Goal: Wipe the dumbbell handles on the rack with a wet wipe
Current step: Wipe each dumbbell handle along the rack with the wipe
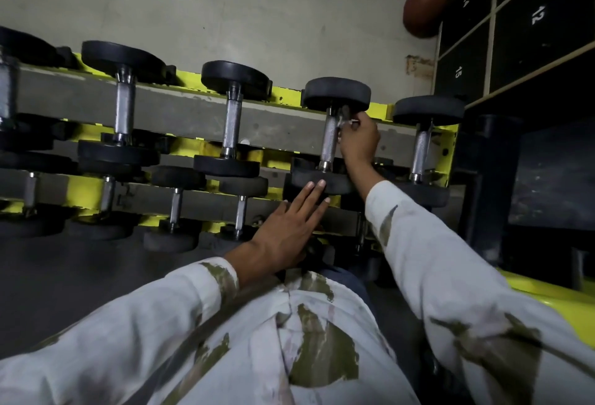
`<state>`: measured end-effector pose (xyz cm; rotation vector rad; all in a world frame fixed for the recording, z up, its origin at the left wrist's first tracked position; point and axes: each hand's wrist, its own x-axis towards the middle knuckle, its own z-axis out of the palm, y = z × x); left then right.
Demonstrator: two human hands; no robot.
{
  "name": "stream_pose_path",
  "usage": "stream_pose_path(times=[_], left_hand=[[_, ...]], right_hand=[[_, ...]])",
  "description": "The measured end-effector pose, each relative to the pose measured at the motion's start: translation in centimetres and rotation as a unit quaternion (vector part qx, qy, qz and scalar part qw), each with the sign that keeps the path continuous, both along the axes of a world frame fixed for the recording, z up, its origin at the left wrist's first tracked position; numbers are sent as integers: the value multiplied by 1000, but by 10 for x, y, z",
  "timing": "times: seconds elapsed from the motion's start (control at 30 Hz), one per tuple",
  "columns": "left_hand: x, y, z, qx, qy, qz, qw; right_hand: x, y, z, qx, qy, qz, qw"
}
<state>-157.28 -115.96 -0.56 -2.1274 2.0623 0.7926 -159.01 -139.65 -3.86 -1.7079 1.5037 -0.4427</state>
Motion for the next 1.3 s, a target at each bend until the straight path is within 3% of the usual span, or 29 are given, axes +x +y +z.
stream_pose_path(times=[0.07,0.17,0.27,0.37,0.43,0.6,0.8,0.97,1.07,1.2,1.3], left_hand=[[0,0,1,3,-7,-6,1000],[0,-1,1,3,-17,-13,1000],[1,0,2,-1,-22,-18,1000],[2,0,4,0,-26,-24,999],[3,0,5,3,-25,-24,999],[2,0,7,6,-12,-8,1000],[-6,-8,15,-2,-10,17,1000],[-15,-27,28,-82,-17,40,996],[-26,-44,37,-117,5,44,992],[-54,-73,36,-126,31,16,991],[-83,-98,29,-120,41,1,992]], right_hand=[[11,-4,3,152,-104,-99,978],[19,-10,14,343,-211,-159,901],[7,-9,19,407,-145,-65,899],[-9,-8,12,411,-122,21,903],[-16,-6,7,389,-120,85,910],[-38,5,-3,253,41,168,952],[-60,13,1,151,47,145,977],[-84,2,30,151,-22,155,976],[-104,-21,48,65,-14,184,981],[-137,-62,62,-99,74,261,957],[-164,-88,69,-235,177,367,882]])
